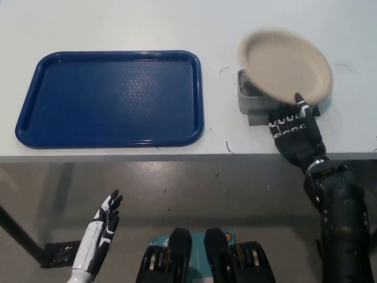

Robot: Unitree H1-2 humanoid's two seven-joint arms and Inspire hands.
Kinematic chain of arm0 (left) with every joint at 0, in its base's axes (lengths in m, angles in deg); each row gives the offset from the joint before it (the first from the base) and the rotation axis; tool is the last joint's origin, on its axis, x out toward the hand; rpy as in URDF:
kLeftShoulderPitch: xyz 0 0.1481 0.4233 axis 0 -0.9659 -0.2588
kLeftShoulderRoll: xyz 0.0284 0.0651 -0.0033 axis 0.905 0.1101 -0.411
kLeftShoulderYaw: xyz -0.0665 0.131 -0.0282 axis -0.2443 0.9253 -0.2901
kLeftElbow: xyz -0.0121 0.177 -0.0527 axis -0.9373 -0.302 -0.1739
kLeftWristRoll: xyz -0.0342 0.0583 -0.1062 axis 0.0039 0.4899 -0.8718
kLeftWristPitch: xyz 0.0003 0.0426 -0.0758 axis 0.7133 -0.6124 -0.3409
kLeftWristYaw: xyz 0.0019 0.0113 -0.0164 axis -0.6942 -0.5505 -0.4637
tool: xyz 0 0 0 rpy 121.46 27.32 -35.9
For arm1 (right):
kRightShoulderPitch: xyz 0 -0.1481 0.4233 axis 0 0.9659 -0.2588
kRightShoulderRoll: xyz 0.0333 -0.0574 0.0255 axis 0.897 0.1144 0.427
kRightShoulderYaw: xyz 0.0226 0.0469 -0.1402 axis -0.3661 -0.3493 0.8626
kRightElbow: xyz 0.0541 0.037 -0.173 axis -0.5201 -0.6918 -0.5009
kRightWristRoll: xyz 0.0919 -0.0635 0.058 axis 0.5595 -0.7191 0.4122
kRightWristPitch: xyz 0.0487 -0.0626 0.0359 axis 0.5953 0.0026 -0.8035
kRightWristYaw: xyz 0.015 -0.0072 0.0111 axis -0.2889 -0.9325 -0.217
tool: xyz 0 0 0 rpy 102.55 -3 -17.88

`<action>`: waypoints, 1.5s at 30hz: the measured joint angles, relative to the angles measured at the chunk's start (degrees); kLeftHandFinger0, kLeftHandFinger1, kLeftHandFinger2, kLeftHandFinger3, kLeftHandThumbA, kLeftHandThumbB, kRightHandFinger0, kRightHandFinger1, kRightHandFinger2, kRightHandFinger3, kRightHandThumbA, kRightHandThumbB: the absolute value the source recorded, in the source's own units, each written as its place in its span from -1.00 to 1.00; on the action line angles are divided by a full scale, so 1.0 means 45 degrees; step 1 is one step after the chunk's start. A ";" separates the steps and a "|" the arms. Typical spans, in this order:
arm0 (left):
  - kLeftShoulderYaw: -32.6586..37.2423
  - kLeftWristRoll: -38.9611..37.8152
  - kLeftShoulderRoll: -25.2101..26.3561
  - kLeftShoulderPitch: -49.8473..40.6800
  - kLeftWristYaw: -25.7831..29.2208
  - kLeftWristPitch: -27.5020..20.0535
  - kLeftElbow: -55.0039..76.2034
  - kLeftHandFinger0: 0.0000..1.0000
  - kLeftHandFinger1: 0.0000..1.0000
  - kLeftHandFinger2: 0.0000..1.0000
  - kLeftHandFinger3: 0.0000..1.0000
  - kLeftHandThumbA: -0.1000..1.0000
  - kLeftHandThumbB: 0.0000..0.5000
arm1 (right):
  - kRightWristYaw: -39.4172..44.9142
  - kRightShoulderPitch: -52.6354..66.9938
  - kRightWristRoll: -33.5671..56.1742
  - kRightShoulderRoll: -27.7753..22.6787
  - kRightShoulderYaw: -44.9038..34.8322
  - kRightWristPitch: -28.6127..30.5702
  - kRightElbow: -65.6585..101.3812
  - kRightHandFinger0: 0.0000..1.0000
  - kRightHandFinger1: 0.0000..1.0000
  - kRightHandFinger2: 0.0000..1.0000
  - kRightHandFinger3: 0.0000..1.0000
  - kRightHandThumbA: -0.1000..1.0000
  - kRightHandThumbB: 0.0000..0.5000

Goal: Use the right hand to pick up a plate from a leveled surface and place it into a tray on the left side

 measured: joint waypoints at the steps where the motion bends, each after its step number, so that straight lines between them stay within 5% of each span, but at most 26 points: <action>1: 0.0000 0.0000 0.0000 -0.0001 0.0000 0.0000 0.0000 1.00 1.00 1.00 1.00 1.00 -0.72 | -0.0201 -0.0070 -0.0026 -0.0009 -0.0026 -0.0047 0.0000 -1.00 -0.73 0.12 1.00 -0.97 -0.98; 2: -0.0001 -0.0001 0.0001 0.0000 0.0000 0.0000 0.0001 1.00 1.00 1.00 1.00 1.00 -0.71 | -0.0465 -0.0159 -0.0050 -0.0020 -0.0065 -0.0107 0.0002 -1.00 -0.73 0.14 1.00 -0.99 -0.98; 6: 0.0001 0.0000 0.0009 0.0007 0.0000 -0.0001 0.0001 1.00 1.00 1.00 1.00 1.00 -0.68 | -0.1385 -0.0307 -0.0098 -0.0009 -0.0240 -0.0344 0.0134 -1.00 -0.72 0.20 0.32 -0.89 -0.98; 14: 0.0010 0.0001 0.0017 0.0069 -0.0001 0.0000 0.0007 1.00 1.00 1.00 1.00 1.00 -0.63 | -0.2584 -0.0257 -0.0230 0.0253 -0.0383 -0.0650 0.0983 -1.00 -0.59 0.25 -0.01 -0.99 -0.97; 16: 0.0010 0.0000 0.0017 0.0087 -0.0002 0.0000 0.0007 1.00 1.00 1.00 1.00 1.00 -0.60 | -0.2752 -0.0041 -0.0529 0.0323 -0.0137 -0.0660 0.1608 -1.00 -0.56 0.28 -0.43 -0.99 -0.94; 18: 0.0010 0.0002 0.0020 0.0104 -0.0002 0.0001 0.0008 1.00 1.00 1.00 1.00 1.00 -0.60 | -0.2843 0.0308 -0.0762 0.0432 0.0093 -0.0679 0.2411 -1.00 -0.60 0.22 -0.22 -1.00 -0.98; 19: 0.0009 0.0002 0.0022 0.0108 -0.0002 0.0002 0.0008 1.00 1.00 1.00 1.00 1.00 -0.57 | -0.2890 0.0448 -0.0875 0.0496 0.0163 -0.0689 0.2766 -1.00 -0.70 0.17 0.23 -1.00 -0.91; 22: 0.0010 0.0002 0.0026 0.0114 -0.0004 0.0006 0.0008 1.00 1.00 1.00 1.00 1.00 -0.63 | -0.3103 0.0879 -0.1147 0.0689 0.0527 -0.0750 0.4121 -1.00 -0.61 0.17 0.51 -1.00 -1.00; 30: 0.0006 -0.0002 0.0023 0.0128 -0.0016 0.0019 0.0006 1.00 1.00 1.00 1.00 1.00 -0.67 | -0.3599 0.1183 -0.1163 0.0671 0.2498 -0.0797 0.7865 -1.00 -0.66 0.07 0.53 -1.00 -1.00; 35: 0.0006 0.0001 0.0027 0.0127 -0.0019 0.0025 0.0006 1.00 1.00 1.00 1.00 1.00 -0.71 | -0.4052 0.1189 -0.1146 0.0652 0.3854 -0.0803 0.9920 -1.00 -0.54 0.13 0.83 -1.00 -1.00; 38: 0.0016 0.0020 0.0054 0.0131 -0.0019 0.0024 0.0007 1.00 1.00 1.00 1.00 1.00 -0.73 | -0.4583 0.1084 -0.1155 0.0485 0.5504 -0.0812 1.1277 -1.00 -0.53 0.10 0.64 -1.00 -1.00; 45: 0.0070 0.0030 0.0150 0.0144 -0.0030 0.0023 0.0019 1.00 1.00 1.00 1.00 1.00 -0.75 | -0.4897 -0.0247 -0.1244 0.0364 0.7555 -0.0924 0.9323 -1.00 -0.57 0.20 0.79 -1.00 -0.89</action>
